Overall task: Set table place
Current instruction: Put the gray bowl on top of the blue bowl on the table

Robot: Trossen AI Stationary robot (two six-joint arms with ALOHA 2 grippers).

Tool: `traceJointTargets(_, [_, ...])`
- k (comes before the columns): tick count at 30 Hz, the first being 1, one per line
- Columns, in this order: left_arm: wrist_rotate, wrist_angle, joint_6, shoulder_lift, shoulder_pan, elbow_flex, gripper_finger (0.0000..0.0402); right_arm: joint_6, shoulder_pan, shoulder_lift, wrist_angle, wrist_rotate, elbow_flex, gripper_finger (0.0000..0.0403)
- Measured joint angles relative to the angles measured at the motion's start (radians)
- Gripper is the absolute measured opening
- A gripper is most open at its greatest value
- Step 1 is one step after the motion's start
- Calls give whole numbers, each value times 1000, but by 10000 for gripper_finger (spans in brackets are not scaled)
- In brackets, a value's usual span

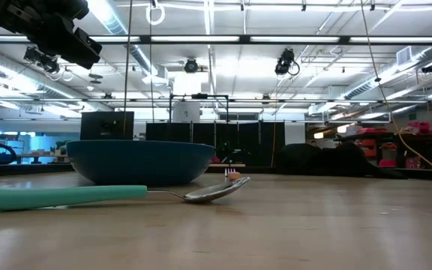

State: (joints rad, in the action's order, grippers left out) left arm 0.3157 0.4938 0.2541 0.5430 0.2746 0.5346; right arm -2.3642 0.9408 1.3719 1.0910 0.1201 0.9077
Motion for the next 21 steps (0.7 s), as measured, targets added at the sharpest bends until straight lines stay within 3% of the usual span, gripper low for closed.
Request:
traceJointTargets(4, [0, 0, 0, 0, 0, 0, 23, 1, 5, 29, 1, 54, 0, 98])
traceJointTargets(21, [0, -3, 0, 0, 0, 0, 28, -15, 24, 126, -43, 61, 0, 98])
